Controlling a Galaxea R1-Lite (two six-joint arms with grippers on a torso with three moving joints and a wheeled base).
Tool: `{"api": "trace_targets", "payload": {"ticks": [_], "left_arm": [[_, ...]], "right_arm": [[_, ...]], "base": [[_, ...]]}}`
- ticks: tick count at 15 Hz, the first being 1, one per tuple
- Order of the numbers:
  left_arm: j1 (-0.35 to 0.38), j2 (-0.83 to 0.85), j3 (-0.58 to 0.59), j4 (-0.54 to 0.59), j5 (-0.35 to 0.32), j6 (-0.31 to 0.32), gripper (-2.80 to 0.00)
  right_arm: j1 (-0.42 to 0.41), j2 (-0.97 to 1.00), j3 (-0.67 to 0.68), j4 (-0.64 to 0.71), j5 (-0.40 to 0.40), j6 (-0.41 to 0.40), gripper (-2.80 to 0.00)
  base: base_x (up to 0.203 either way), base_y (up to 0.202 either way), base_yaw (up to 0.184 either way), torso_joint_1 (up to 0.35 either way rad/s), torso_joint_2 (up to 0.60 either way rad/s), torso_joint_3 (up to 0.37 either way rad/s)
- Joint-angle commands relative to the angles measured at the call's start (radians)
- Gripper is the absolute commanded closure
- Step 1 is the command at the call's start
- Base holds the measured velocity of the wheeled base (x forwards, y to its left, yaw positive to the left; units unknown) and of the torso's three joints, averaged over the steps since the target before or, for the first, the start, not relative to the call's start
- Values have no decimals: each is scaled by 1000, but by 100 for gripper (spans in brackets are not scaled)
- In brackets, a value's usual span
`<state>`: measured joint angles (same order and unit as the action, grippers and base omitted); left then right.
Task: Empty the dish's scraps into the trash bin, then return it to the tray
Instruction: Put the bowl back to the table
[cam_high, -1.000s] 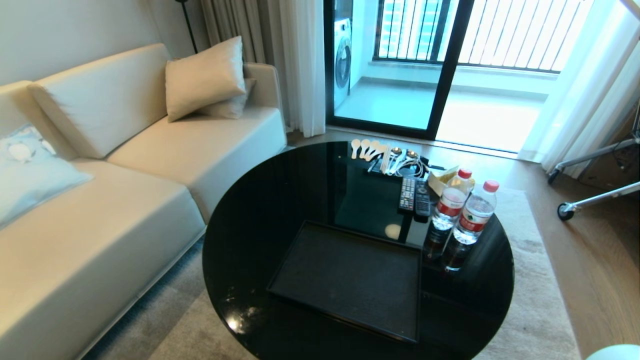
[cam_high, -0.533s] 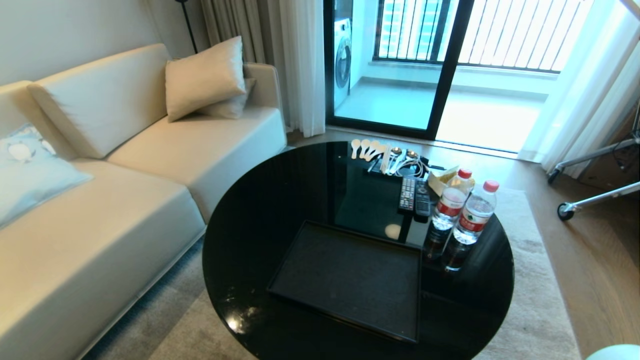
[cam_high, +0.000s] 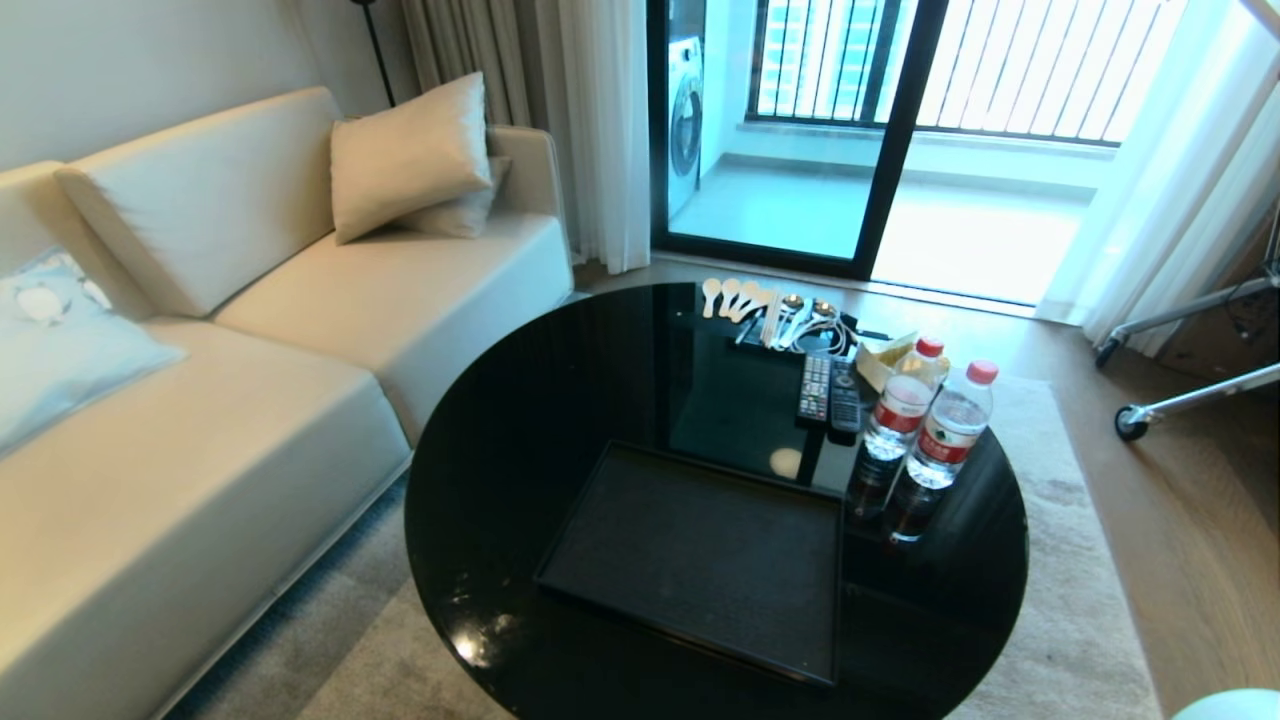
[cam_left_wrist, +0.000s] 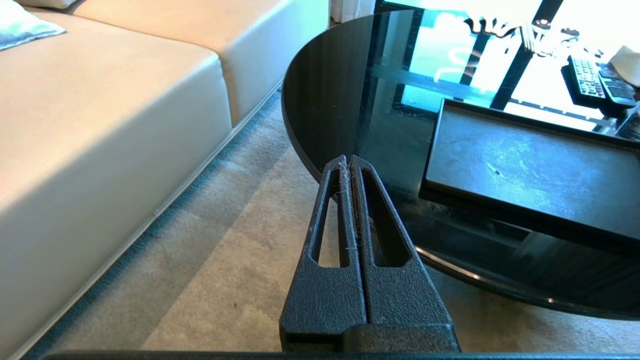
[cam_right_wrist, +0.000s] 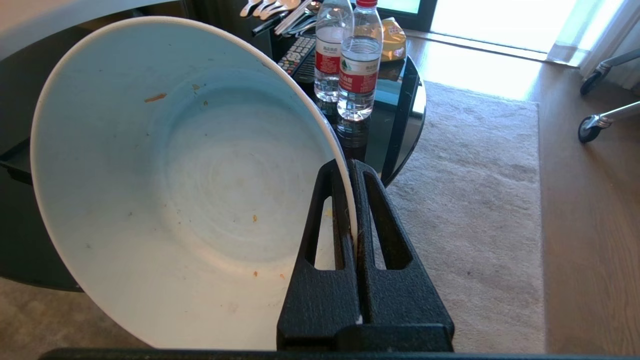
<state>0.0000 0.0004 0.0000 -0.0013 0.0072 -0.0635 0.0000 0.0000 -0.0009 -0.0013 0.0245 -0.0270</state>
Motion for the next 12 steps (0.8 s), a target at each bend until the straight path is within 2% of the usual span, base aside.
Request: {"api": "trace_targets", "payload": {"ticks": [1,12], "left_arm": [[0,0,0,0,0,-1,0],[0,0,0,0,0,-1,0]], "right_arm": [[0,0,1,0,0,-1,0],[0,0,-1,0,-3,6,0]], "base": [[0,0,0,0,0,0],[0,0,0,0,0,0]]}}
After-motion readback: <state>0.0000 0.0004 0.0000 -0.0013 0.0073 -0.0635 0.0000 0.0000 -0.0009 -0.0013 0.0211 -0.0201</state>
